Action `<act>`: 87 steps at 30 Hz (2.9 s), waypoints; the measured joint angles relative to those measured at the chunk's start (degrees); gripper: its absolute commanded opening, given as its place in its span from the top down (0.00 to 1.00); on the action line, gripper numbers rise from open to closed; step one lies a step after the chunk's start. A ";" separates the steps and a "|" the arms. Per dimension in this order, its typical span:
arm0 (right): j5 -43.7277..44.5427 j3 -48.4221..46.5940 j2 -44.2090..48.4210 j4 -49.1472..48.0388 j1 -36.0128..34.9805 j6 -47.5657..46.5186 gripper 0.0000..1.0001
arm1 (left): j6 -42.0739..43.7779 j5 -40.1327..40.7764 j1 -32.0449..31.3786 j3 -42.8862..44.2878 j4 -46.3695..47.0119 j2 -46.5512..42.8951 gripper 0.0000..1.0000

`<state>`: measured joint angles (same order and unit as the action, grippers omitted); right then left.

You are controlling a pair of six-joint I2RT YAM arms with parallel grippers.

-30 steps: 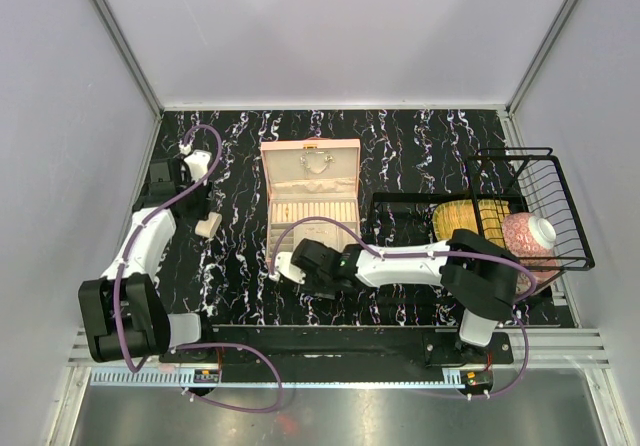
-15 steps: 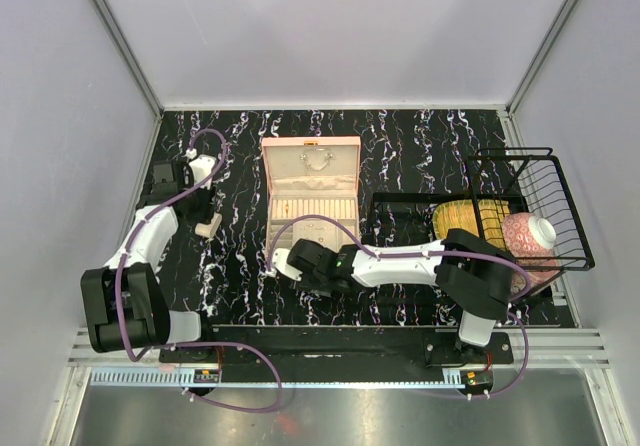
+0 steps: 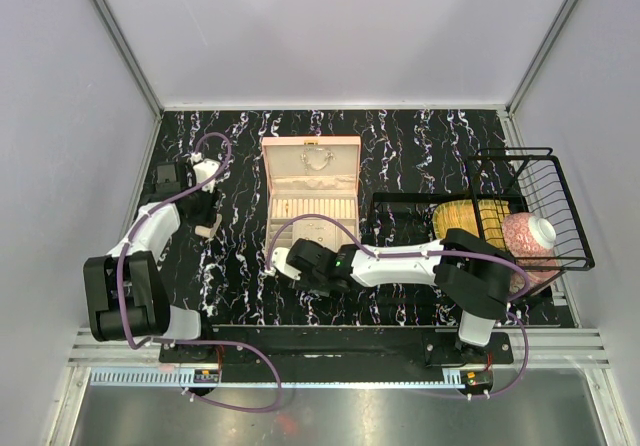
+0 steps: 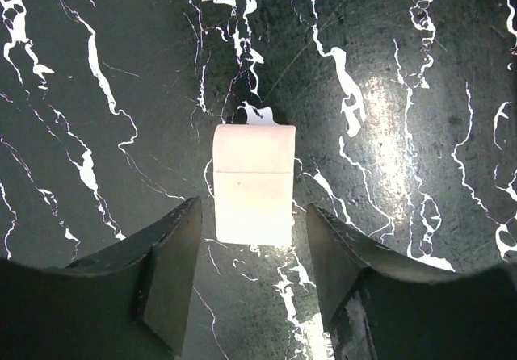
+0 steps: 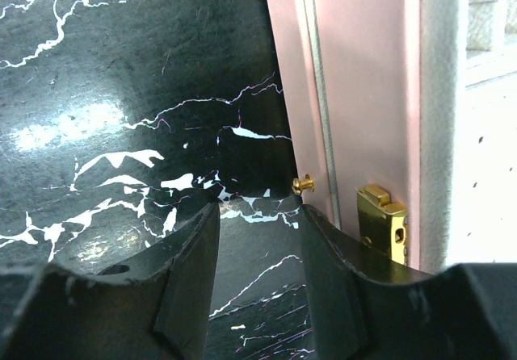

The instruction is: Organize the mixed jewelry

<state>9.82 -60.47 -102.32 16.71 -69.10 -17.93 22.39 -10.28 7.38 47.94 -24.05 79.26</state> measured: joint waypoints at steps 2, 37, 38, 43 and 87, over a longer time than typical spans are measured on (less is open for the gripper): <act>0.00 0.00 0.00 0.00 0.00 0.02 0.49 | 0.17 0.00 0.00 0.00 0.35 0.28 0.41; -4.76 0.26 10.36 6.51 0.33 -1.11 0.46 | 2.05 -3.52 0.72 1.25 -0.76 8.24 1.00; -5.40 0.17 11.87 7.04 0.37 -1.20 0.46 | 2.05 -4.33 0.72 1.25 -1.33 7.82 1.00; -7.80 -1.73 18.05 8.57 1.05 -2.91 0.43 | 1.97 -10.29 0.76 1.25 -4.63 0.26 1.00; -25.29 -13.22 30.05 12.31 48.35 4.35 0.35 | -39.12 -8.00 -44.46 30.58 -11.08 7.67 1.00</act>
<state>-15.46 -73.69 -72.27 29.02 -20.75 -13.58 -16.73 -18.28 -37.08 78.52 -35.14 86.94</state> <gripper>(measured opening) 0.644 0.462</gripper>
